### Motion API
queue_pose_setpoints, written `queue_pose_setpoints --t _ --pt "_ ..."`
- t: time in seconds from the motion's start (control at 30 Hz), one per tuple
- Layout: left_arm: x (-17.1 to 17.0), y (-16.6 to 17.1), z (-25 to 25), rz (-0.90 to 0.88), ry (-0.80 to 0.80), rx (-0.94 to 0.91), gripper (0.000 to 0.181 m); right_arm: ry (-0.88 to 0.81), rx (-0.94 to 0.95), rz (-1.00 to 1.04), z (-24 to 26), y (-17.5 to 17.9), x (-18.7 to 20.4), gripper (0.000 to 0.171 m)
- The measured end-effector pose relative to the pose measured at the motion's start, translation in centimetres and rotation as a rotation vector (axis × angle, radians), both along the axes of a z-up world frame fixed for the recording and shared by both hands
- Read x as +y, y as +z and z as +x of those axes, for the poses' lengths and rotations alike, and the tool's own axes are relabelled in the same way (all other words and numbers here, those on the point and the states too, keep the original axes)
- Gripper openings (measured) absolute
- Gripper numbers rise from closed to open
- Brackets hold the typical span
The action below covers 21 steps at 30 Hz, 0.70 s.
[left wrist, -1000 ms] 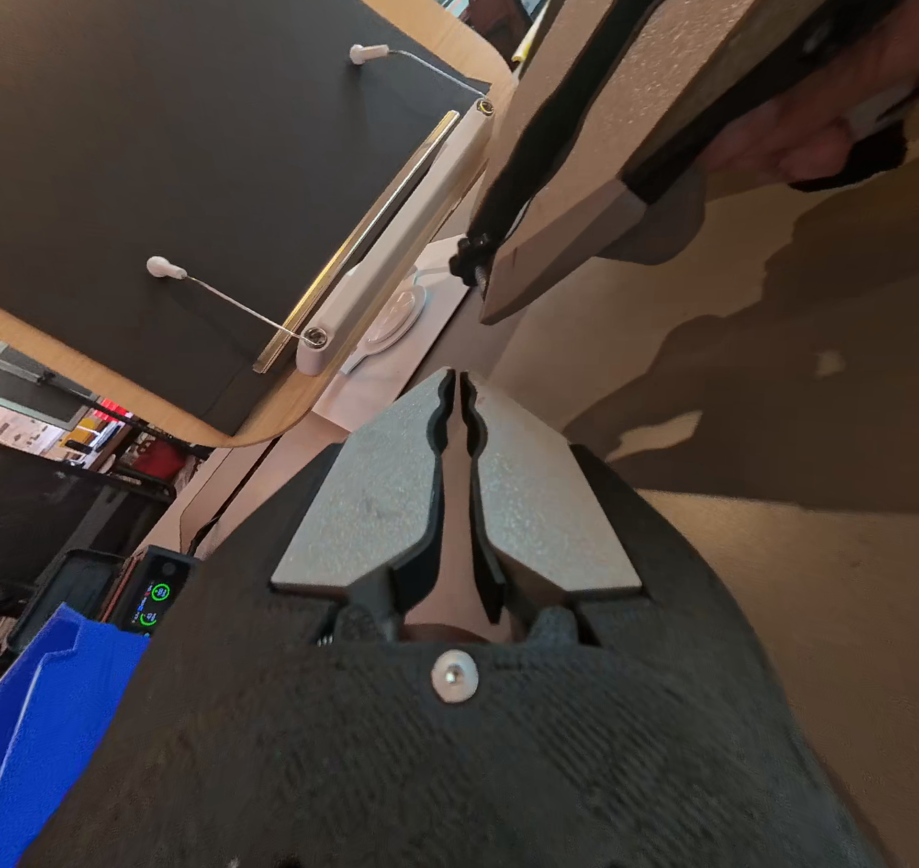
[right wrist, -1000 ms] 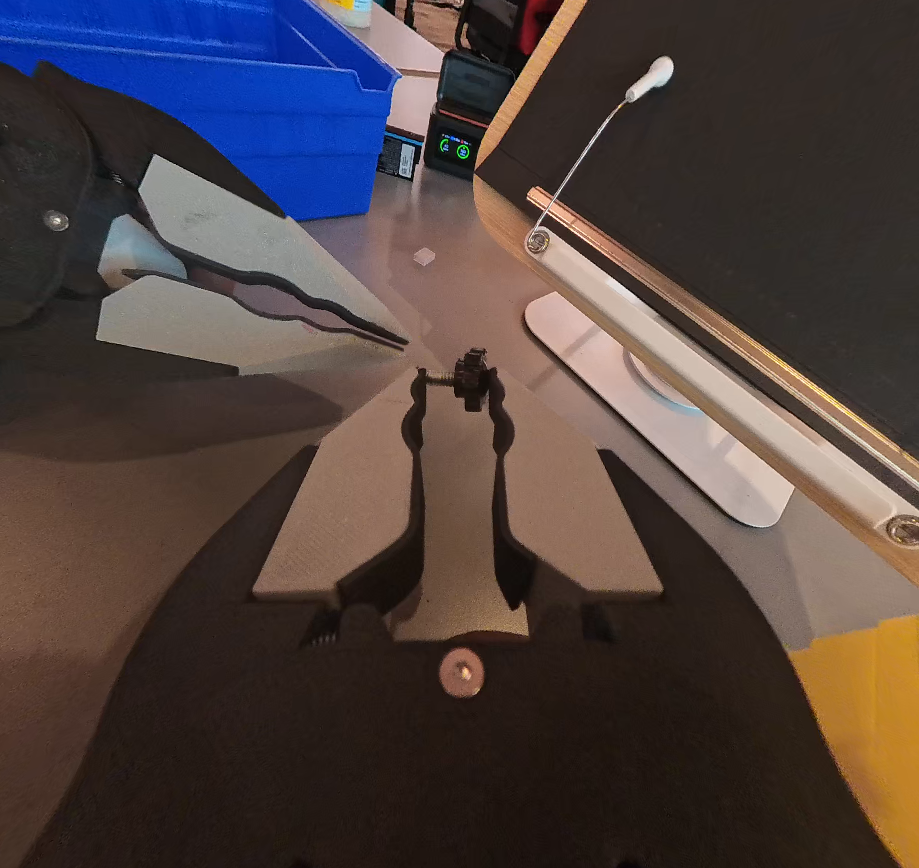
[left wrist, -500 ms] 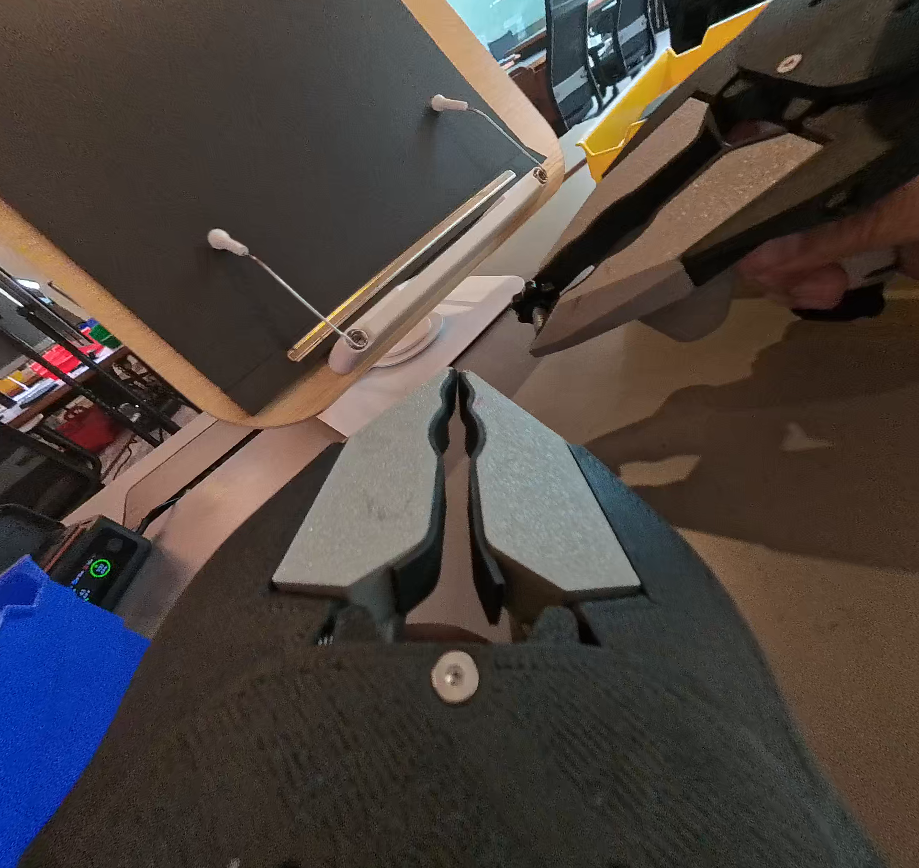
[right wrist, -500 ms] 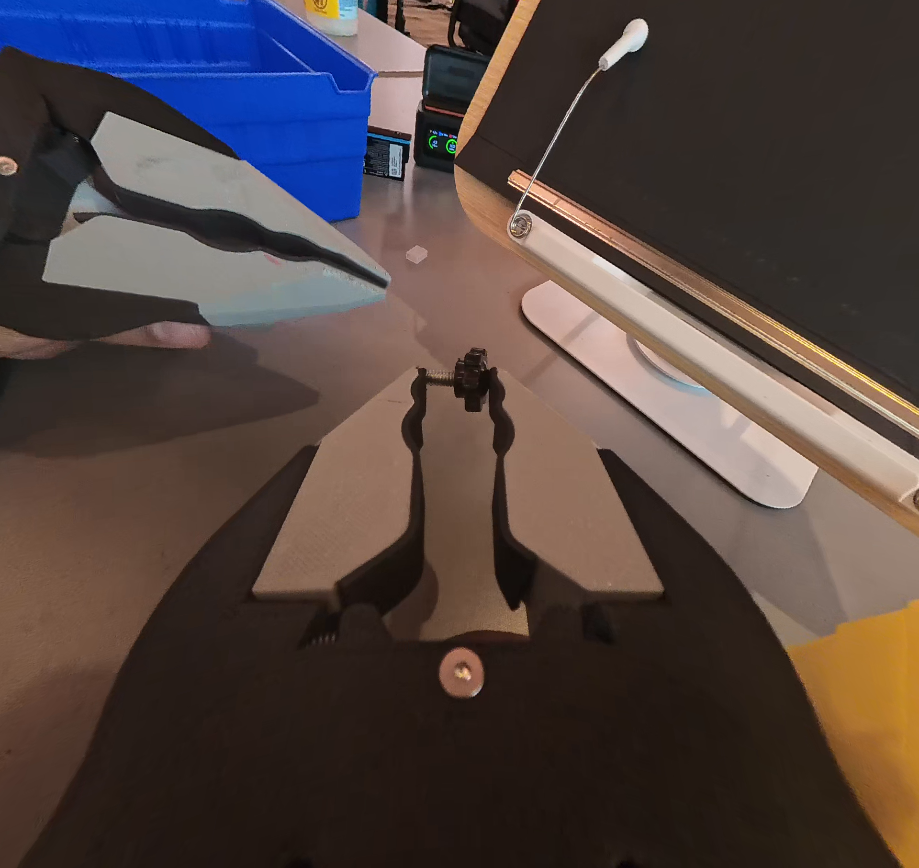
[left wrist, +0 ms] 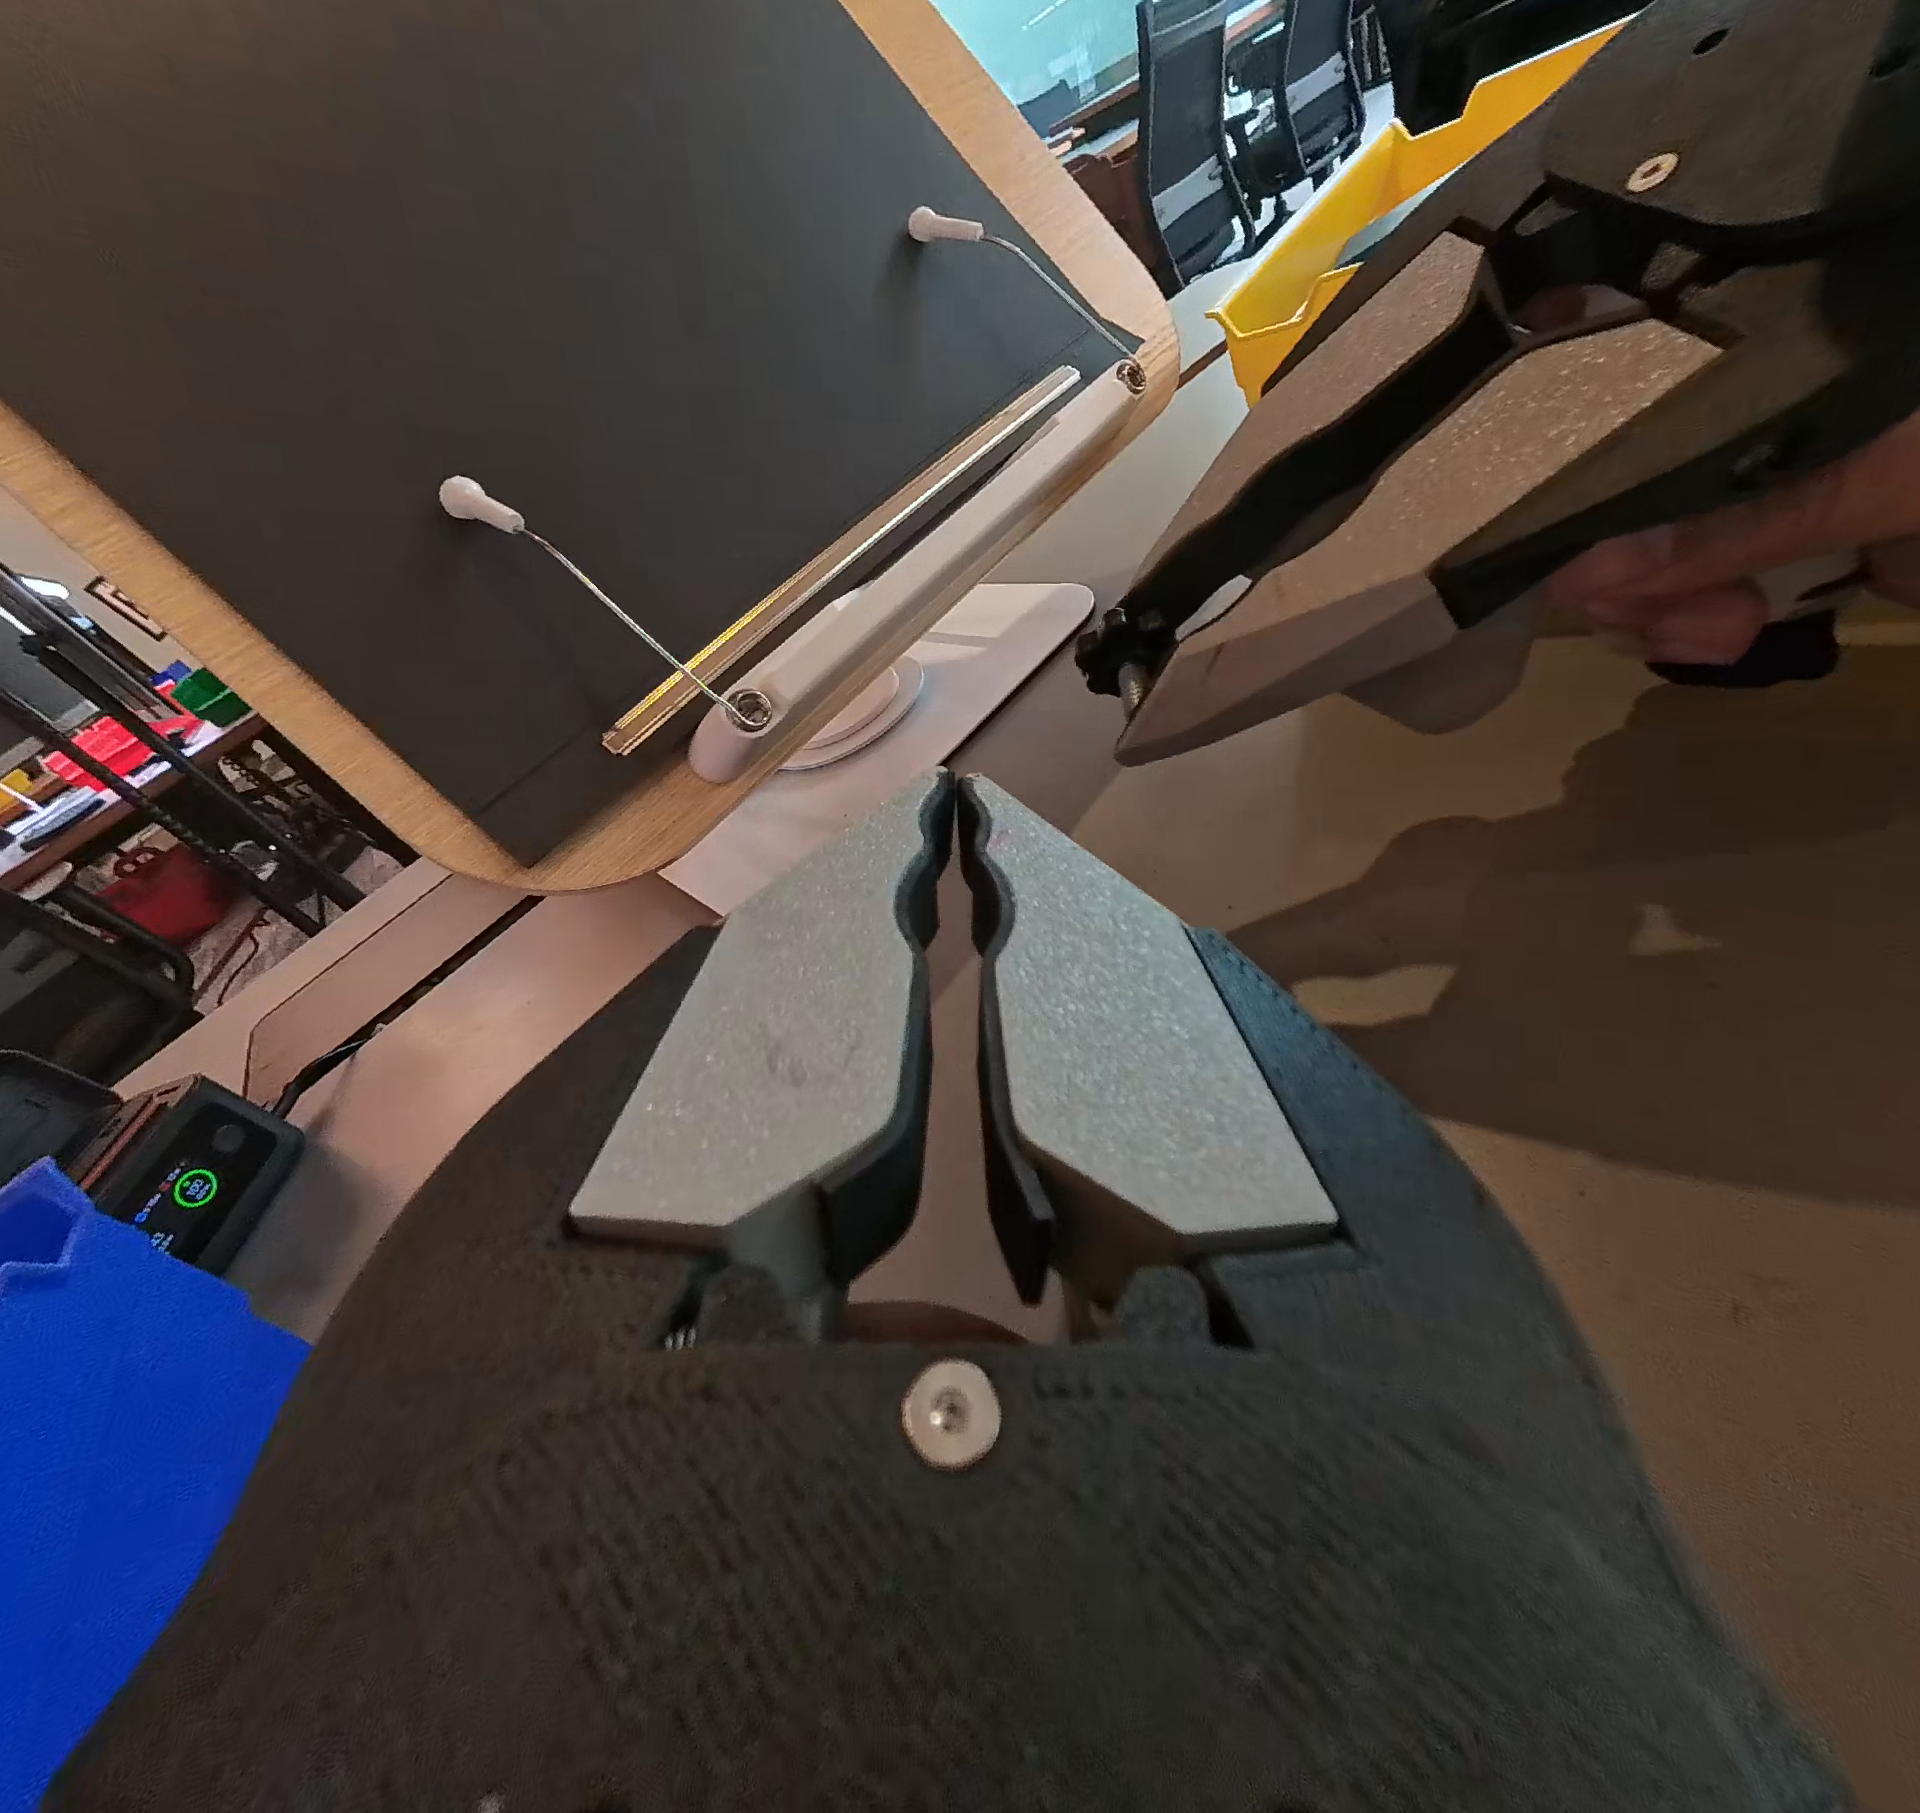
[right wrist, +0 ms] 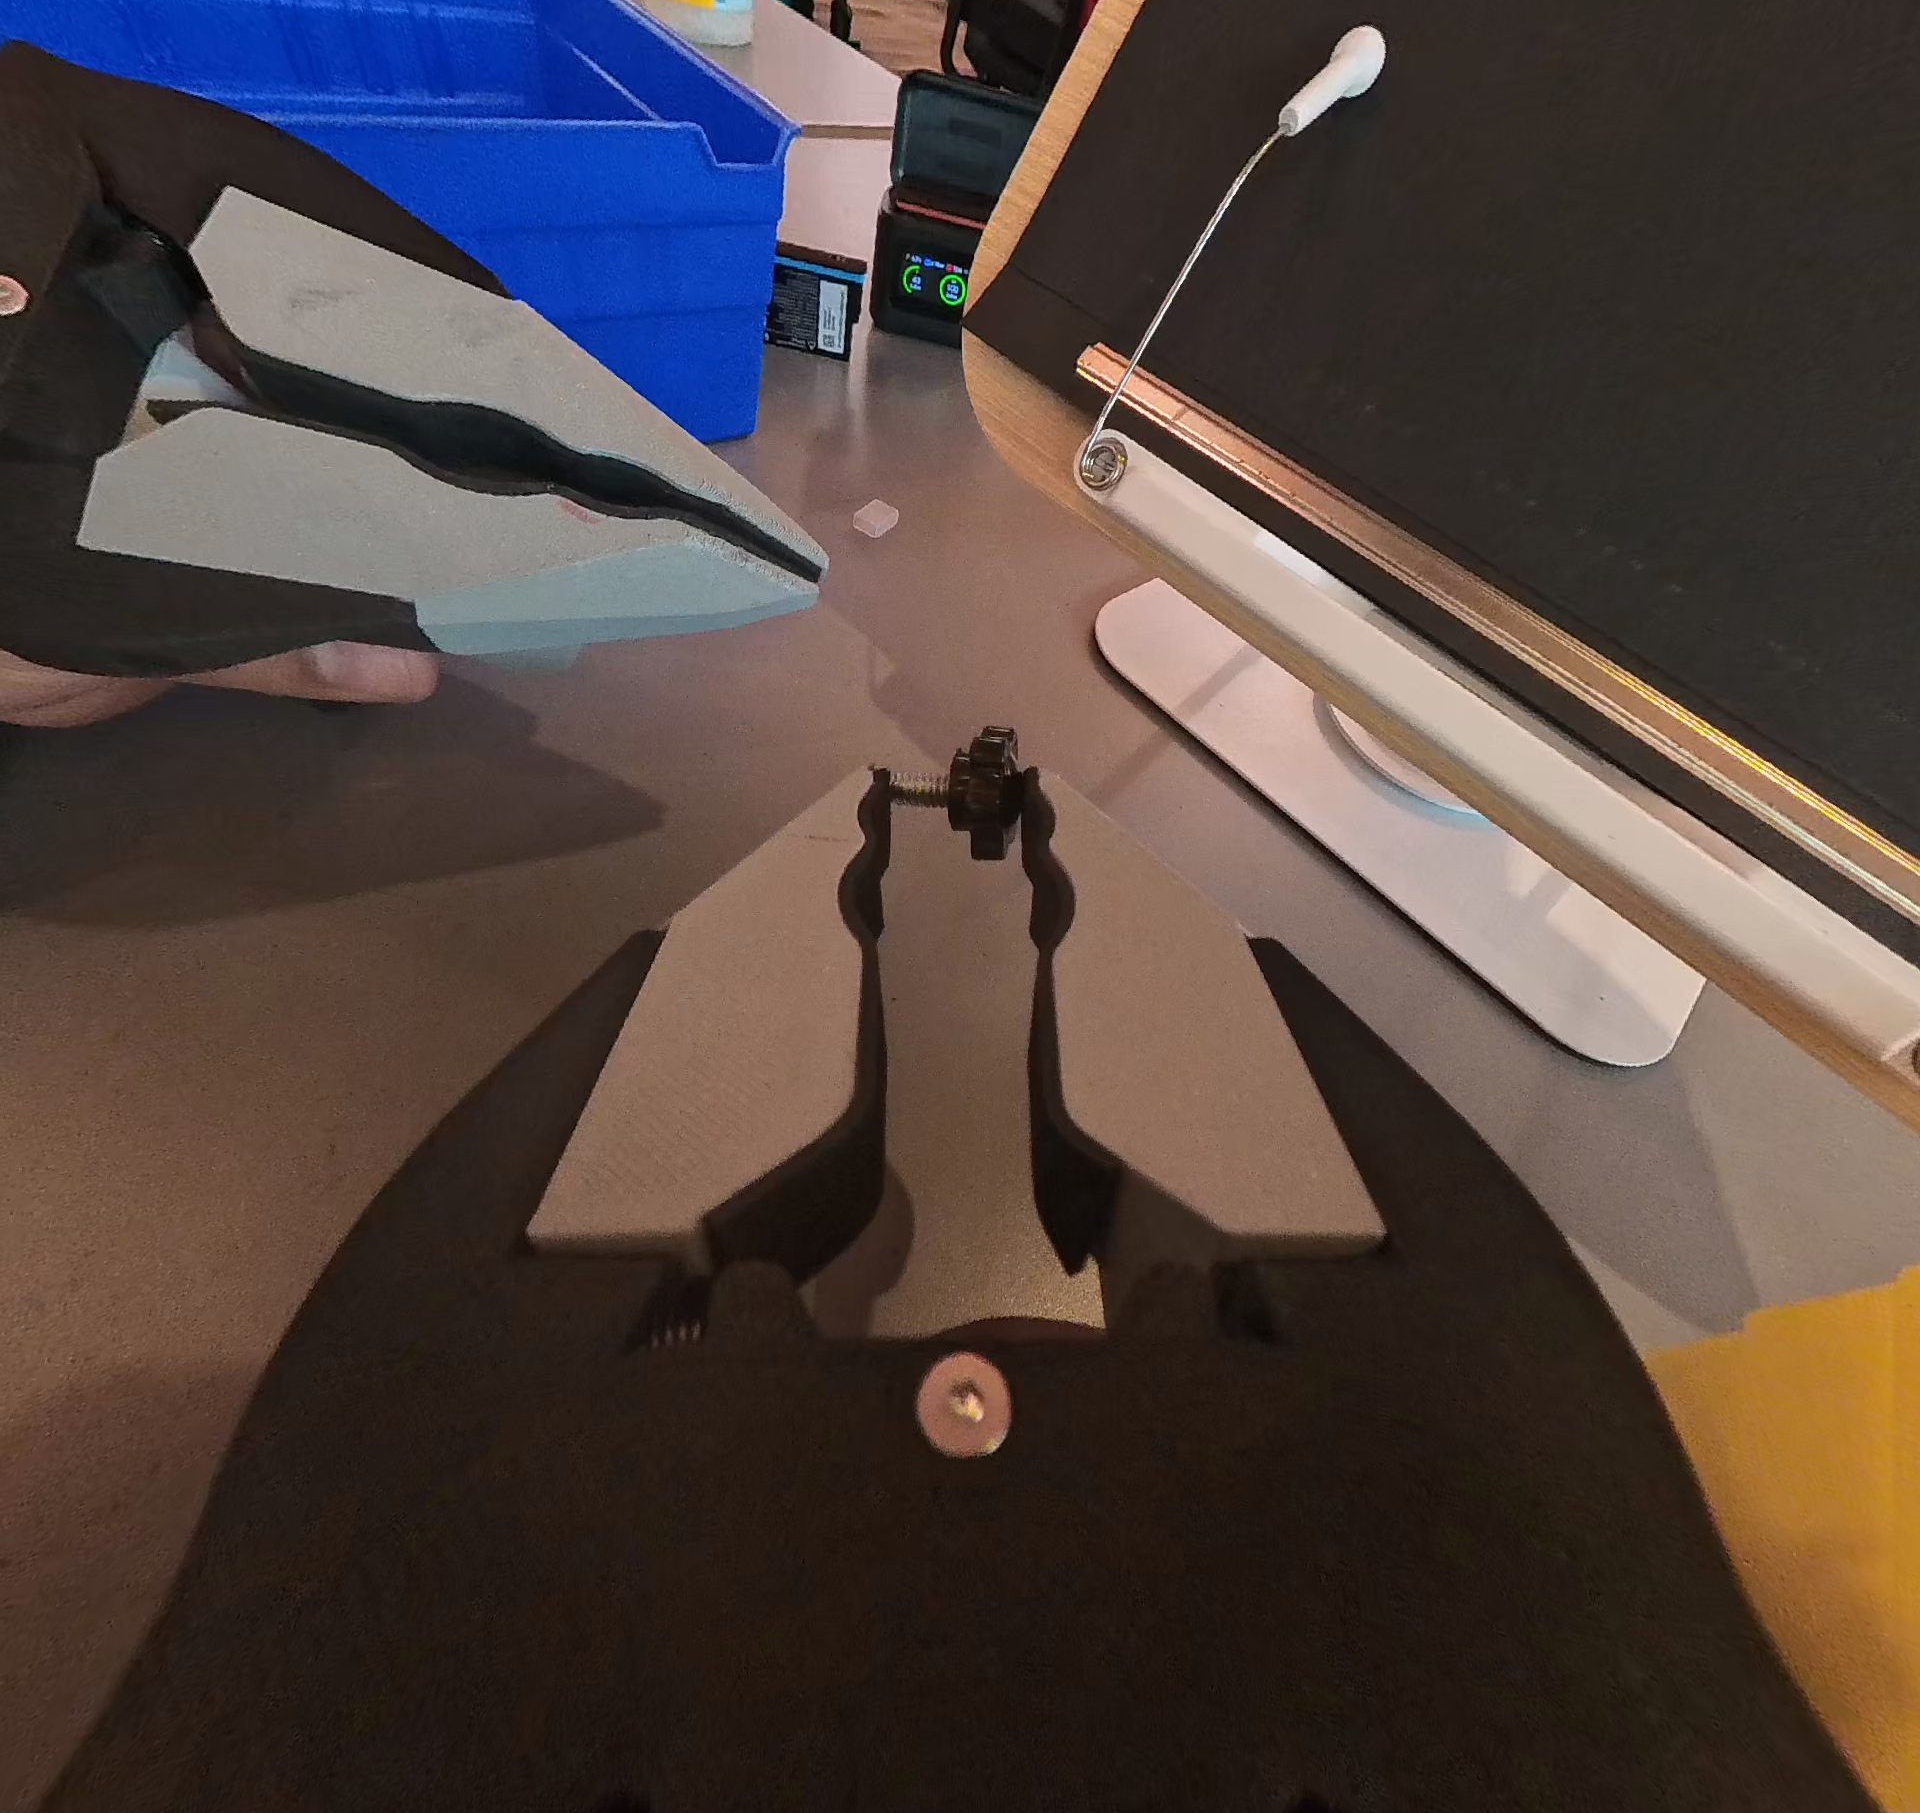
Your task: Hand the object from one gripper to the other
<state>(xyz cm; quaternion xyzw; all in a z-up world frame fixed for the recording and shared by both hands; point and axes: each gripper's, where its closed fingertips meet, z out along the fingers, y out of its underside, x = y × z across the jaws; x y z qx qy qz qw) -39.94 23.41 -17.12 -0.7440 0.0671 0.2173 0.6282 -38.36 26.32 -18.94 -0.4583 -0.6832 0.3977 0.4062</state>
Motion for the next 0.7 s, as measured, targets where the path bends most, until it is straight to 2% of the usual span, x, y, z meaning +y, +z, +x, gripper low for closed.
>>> queue_pose_setpoints --t 0.03,0.47,0.7 --pt "0.0 0.0 0.0 0.001 -0.001 -0.001 0.000 -0.001 0.001 0.000 0.0 0.0 0.0 0.022" --pt "0.0 0.1 0.0 0.003 0.000 -0.012 0.000 0.000 0.015 0.010 0.0 0.2 -0.1 0.022" --pt "-0.2 0.6 -0.3 0.052 -0.020 -0.208 0.001 0.044 0.104 0.101 0.3 1.4 -0.9 0.023"
